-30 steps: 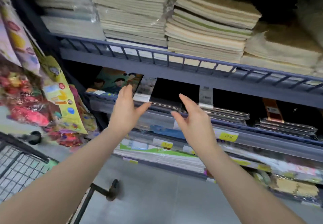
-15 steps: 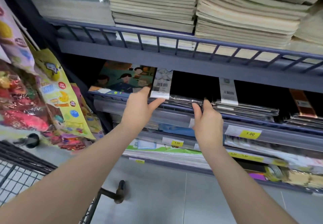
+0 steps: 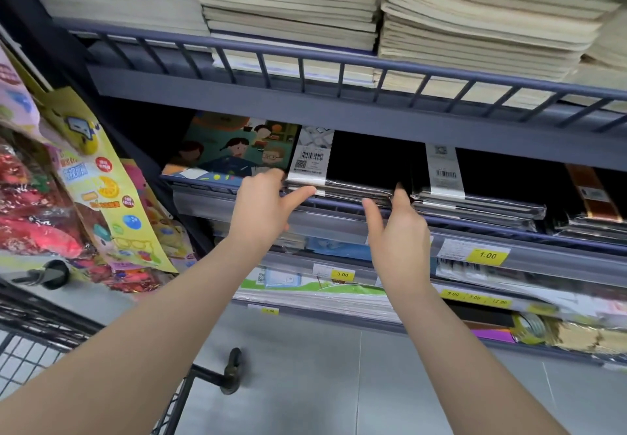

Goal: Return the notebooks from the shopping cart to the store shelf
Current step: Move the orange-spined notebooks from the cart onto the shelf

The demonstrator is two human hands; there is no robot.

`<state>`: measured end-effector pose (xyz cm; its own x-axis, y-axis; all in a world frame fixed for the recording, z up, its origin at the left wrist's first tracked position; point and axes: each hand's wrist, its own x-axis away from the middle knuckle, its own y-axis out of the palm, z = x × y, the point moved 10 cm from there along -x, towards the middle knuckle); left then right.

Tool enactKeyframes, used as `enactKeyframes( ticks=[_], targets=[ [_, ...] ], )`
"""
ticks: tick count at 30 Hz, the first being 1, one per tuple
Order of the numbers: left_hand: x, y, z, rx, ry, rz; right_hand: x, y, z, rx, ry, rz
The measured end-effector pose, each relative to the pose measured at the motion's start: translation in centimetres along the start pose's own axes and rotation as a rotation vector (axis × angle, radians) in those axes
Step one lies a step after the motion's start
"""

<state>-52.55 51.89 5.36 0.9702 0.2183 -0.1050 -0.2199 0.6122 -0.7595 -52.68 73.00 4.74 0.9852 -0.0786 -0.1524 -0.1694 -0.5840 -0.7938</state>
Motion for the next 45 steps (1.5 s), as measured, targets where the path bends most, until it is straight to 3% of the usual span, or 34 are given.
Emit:
enactKeyframes(
  ticks=[10, 26, 36, 41, 45],
  targets=[
    [0.8, -0.5, 0.1, -0.004, 0.041, 0.149, 0.1, -0.4, 0.5, 0.024, 0.031, 0.018],
    [0.4, 0.0, 0.0, -0.131, 0.019, 0.065, 0.6, -0.9, 0.2, 0.026, 0.023, 0.057],
    [3.1, -0.7, 1.1, 0.017, -0.142, -0.068, 2.1, -2.3, -0.4, 0.07, -0.031, -0.122],
    [5.6, -3.4, 4.8, -0.242, -0.031, -0.061, 2.8, -5.8, -1.7, 0.189, -0.126, -0.266],
    [7.6, -3.0, 8.8, -0.265, 0.115, -0.121, 3.1, -9.9, -1.1, 0.178, -0.131, -0.207]
  ],
)
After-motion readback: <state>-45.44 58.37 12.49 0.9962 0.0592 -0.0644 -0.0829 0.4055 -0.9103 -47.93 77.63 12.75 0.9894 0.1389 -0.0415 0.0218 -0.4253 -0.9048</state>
